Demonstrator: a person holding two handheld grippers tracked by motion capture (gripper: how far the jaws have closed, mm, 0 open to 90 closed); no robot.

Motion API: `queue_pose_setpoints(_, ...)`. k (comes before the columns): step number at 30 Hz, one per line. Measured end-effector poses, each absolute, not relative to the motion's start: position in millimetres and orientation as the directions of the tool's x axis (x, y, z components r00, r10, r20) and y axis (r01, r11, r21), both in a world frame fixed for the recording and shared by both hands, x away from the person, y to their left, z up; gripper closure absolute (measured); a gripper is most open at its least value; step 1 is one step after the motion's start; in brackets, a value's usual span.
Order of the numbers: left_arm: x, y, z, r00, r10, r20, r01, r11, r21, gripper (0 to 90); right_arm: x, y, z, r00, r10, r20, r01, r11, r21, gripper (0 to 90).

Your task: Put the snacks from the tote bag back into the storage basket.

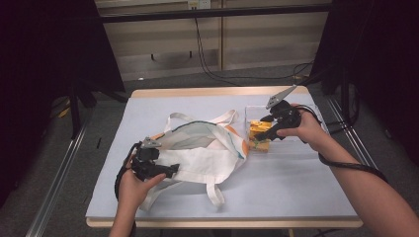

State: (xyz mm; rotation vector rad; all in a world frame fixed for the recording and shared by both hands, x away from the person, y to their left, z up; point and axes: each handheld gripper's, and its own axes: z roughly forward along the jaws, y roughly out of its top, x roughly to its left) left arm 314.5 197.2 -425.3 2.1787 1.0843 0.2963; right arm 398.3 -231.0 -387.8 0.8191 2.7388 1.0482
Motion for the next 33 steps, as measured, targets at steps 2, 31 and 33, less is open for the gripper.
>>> queue_pose_setpoints(2, 314.4, 197.2, -425.0, 0.629, 0.772, -0.090, 0.618, -0.426, 0.661, 13.3, 398.7, -232.2, -386.1, -0.845, 0.526, 0.097, 0.453, 0.608, 0.652, 18.2)
queue_pose_setpoints(31, 314.6, 193.6, -422.5, 0.634, 0.769, -0.086, 0.610, -0.429, 0.666, 12.7, 358.1, -278.4, -373.6, -0.699, 0.714, 0.038, 0.547, 0.500, 0.671, 6.1)
queue_pose_setpoints(33, 315.1, 192.6, -422.6, 0.633, 0.768, -0.096, 0.609, -0.418, 0.674, 12.7, 353.3, -280.5, -373.6, -0.691, 0.722, 0.047, 0.554, 0.486, 0.676, 6.1)
